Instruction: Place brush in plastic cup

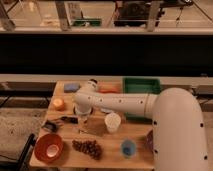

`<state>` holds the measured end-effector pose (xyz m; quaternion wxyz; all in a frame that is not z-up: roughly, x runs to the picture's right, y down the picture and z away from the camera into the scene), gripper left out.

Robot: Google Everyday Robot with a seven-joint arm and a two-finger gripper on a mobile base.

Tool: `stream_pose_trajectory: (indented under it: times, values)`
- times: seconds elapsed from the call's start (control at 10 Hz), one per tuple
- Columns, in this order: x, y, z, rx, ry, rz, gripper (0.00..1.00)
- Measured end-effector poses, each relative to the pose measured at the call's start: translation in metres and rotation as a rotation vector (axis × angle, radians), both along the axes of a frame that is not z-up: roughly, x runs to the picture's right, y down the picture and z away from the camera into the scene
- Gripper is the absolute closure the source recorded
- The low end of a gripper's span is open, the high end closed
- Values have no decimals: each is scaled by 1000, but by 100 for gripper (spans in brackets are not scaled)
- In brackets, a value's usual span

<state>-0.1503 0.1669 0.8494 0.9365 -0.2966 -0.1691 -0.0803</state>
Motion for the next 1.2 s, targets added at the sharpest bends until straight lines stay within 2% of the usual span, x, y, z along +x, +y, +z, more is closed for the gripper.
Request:
stream_pose_trajectory:
  times: [0.6,0.7,1.1,1.2]
  values:
    - [4,6,16,-15,-3,9,53]
    - [4,7,20,-16,-7,11,56]
    - [4,6,26,-13,-18,13,95]
    - [4,6,26,-13,-18,13,99]
